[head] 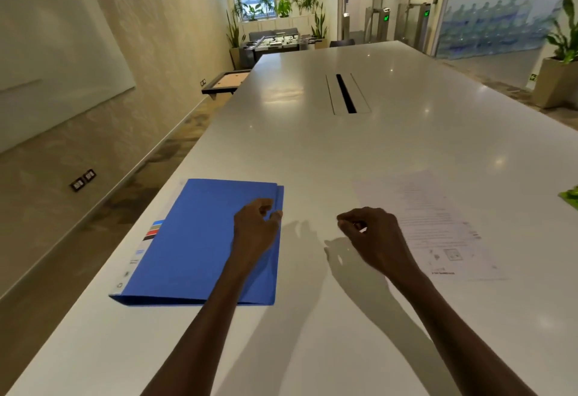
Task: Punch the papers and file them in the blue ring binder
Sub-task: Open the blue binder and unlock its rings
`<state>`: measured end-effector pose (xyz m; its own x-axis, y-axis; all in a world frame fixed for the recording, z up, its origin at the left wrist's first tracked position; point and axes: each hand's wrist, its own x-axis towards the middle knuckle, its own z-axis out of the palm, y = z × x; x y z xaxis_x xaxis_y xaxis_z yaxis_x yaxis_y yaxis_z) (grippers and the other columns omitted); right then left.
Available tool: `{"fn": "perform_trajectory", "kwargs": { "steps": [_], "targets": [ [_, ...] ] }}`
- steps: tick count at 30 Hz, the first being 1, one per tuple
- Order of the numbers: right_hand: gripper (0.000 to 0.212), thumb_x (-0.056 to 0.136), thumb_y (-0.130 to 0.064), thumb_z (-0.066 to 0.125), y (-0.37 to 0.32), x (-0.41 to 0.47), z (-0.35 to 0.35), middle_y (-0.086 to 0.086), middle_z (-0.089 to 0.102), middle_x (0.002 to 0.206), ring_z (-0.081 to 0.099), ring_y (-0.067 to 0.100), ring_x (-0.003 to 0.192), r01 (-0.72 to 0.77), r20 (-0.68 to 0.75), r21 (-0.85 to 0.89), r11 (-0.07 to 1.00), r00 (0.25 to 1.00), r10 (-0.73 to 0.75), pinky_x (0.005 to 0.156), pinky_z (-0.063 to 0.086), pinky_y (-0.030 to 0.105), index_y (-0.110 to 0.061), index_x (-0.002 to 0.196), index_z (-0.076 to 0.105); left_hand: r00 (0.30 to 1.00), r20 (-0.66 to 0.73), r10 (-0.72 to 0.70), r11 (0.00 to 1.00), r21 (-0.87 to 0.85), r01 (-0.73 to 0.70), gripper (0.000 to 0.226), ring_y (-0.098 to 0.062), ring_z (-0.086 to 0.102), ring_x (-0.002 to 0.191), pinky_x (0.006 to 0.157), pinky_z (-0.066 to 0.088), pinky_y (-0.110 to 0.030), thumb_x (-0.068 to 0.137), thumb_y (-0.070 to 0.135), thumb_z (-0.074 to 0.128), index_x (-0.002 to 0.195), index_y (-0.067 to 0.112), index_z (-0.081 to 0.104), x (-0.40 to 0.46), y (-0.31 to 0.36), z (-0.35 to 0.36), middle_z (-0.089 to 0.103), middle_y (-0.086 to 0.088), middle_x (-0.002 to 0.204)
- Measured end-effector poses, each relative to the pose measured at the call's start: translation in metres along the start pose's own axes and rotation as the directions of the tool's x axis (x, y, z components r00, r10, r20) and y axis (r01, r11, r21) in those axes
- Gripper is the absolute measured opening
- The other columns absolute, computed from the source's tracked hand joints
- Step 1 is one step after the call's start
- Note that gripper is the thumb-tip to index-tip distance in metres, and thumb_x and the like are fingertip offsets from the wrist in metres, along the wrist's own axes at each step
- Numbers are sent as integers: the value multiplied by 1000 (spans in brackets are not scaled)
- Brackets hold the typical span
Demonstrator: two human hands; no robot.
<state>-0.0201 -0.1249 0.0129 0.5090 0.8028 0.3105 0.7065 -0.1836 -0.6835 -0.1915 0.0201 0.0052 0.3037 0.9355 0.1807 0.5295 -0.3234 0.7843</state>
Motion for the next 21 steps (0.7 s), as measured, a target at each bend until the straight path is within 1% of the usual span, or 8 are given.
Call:
{"fn": "perform_trajectory", "kwargs": {
  "steps": [2,4,6,8,11,15,18,21],
  "targets": [
    [18,88,-23,65,-5,-6,17,-2,75,101,62,3,77,20,92,-2,1000,996,-20,66,33,-3,-18,101,77,1000,3,-13,1000,18,13,35,-23,61,113,95,46,-29,92,19,66,123,5,63,-3,-8,-9,66,-11,121],
    [20,90,-23,63,-9,-10,31,-2,75,104,66,6,84,31,159,11,999,987,-32,72,41,7,-17,104,76,1000,4,-28,999,29,28,33,-22,61,114,94,43,-26,93,18,63,124,6,63,-6,-13,-14,66,-10,123],
    [22,91,-22,61,-11,-12,41,0,74,107,68,9,89,60,208,0,998,976,-58,77,45,15,-16,107,74,999,4,-39,999,34,39,33,-22,60,116,95,43,-27,94,18,62,125,6,63,-10,-16,-18,65,-10,124],
    [23,92,-20,60,-11,-13,49,1,73,109,68,10,90,106,246,-11,994,964,-100,77,44,15,-15,110,73,999,8,-41,998,41,40,32,-23,60,116,95,43,-27,95,18,61,125,6,63,-15,-18,-21,65,-10,124],
    [25,92,-19,59,-15,-16,55,2,72,113,68,12,93,179,301,-9,984,939,-168,82,46,17,-13,114,71,1000,22,-21,997,69,20,29,-22,60,116,92,41,-21,97,14,57,124,7,64,-22,-21,-28,66,-10,124],
    [30,94,-12,54,-26,-18,64,4,68,122,63,19,110,276,384,-23,961,890,-247,92,47,26,-12,121,66,1000,31,-6,992,125,3,28,-22,59,118,94,39,-23,97,11,56,123,9,64,-30,-30,-40,66,-8,125],
    [35,95,-10,49,-33,-17,73,4,64,129,58,20,119,312,434,-42,949,861,-264,96,43,27,-12,127,62,1000,22,1,988,157,-4,28,-23,58,119,94,38,-22,96,11,57,123,10,64,-39,-38,-50,65,-7,126],
    [37,96,-7,46,-40,-17,84,5,60,134,54,21,124,310,454,-75,948,857,-244,99,41,27,-11,131,58,998,55,6,984,178,-16,33,-25,58,119,93,39,-23,95,13,60,127,9,61,-44,-50,-59,63,-9,129]
  ]
}}
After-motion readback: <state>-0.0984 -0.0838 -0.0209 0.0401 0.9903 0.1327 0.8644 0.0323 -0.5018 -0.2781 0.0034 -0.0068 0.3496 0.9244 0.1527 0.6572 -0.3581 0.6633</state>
